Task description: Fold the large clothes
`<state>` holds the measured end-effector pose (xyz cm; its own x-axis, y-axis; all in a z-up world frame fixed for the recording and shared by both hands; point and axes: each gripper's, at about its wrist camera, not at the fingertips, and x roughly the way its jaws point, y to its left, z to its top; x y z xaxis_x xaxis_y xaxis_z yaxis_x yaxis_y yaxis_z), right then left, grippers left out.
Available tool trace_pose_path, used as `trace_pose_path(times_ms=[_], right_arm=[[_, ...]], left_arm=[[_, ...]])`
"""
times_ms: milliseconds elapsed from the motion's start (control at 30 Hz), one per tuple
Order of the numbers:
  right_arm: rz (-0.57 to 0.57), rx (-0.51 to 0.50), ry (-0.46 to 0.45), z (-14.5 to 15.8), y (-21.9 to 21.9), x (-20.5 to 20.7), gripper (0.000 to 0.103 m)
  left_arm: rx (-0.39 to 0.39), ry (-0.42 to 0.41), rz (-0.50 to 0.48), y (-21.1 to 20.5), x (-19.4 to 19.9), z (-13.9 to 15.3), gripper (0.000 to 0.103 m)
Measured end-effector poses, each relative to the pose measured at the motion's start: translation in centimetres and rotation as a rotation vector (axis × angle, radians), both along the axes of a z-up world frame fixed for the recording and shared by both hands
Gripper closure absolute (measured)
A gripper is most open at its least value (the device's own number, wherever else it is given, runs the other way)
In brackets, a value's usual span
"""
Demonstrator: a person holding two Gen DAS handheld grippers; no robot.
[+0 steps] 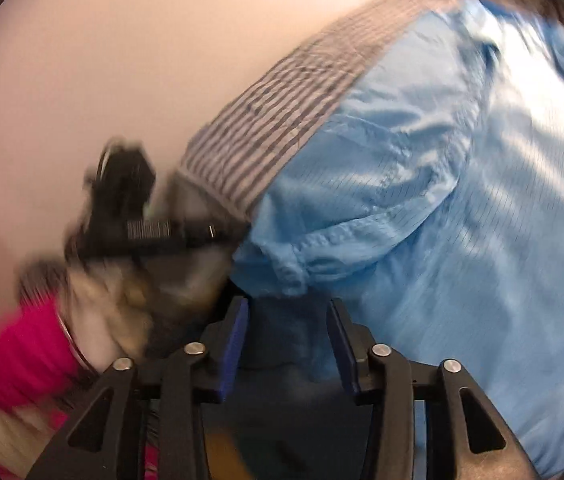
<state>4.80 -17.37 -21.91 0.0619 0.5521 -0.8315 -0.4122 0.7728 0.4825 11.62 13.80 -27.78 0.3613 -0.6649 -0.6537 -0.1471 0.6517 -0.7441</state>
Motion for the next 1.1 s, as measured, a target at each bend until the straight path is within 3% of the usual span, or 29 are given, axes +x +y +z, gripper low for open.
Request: trace_pose_path(times_ms=[33, 133, 200, 267, 300, 333, 433, 600, 733, 900, 967, 1033, 1067, 1100], right_arm=[[-0.053, -0.004, 0.034, -0.3, 0.0, 0.6, 0.042], [-0.184, 0.015, 0.151, -1.8, -0.3, 2.6, 0.041], [-0.192, -0.053, 0.201, -2.9, 0.6, 3.1, 0.041], [-0.131, -0.095, 0.264, -4.4, 2.0, 2.9, 0.057], [-0.117, -0.078, 0.298, -4.8, 2.3, 2.8, 0.077], [-0.099, -0.049, 0.329, -4.9, 2.7, 2.7, 0.085], [-0.027, -0.081, 0.192, -1.6, 3.8, 2.7, 0.091], [0.068, -0.145, 0.009, 4.3, 4.1, 3.3, 0.093], [0.050, -0.157, -0.022, 5.8, 2.7, 4.2, 0.093], [-0.017, -0.083, 0.077, 3.6, 1.6, 4.1, 0.093], [-0.058, -0.058, 0.160, 1.3, 0.6, 3.6, 0.084], [-0.051, -0.139, 0.229, -2.0, 0.1, 2.5, 0.073], [-0.057, -0.190, 0.234, -3.1, -0.3, 2.0, 0.072], [-0.061, -0.238, 0.238, -4.1, -0.7, 1.8, 0.068]], left_arm=[[0.006, -0.006, -0.012, -0.3, -0.1, 0.2, 0.091], [0.032, -0.026, -0.026, -1.2, -0.4, 0.8, 0.091], [0.045, -0.038, -0.035, -1.4, -0.5, 1.1, 0.091], [0.058, -0.047, -0.042, -1.5, -0.7, 1.3, 0.091], [0.063, -0.050, -0.043, -1.5, -0.7, 1.4, 0.091], [0.063, -0.053, -0.041, -1.3, -0.7, 1.5, 0.091], [0.050, -0.054, -0.023, -0.7, -0.8, 1.6, 0.091], [-0.002, -0.063, -0.028, -0.7, -0.7, 1.8, 0.091], [-0.030, -0.096, -0.092, -2.4, -0.8, 2.6, 0.091], [0.007, -0.112, -0.197, -5.2, -1.7, 3.3, 0.091], [0.045, -0.114, -0.210, -5.4, -2.2, 3.5, 0.091], [0.067, -0.121, -0.181, -4.5, -2.6, 3.8, 0.090], [0.080, -0.119, -0.156, -3.9, -2.7, 4.0, 0.086], [0.086, -0.119, -0.136, -3.3, -2.8, 4.0, 0.075]])
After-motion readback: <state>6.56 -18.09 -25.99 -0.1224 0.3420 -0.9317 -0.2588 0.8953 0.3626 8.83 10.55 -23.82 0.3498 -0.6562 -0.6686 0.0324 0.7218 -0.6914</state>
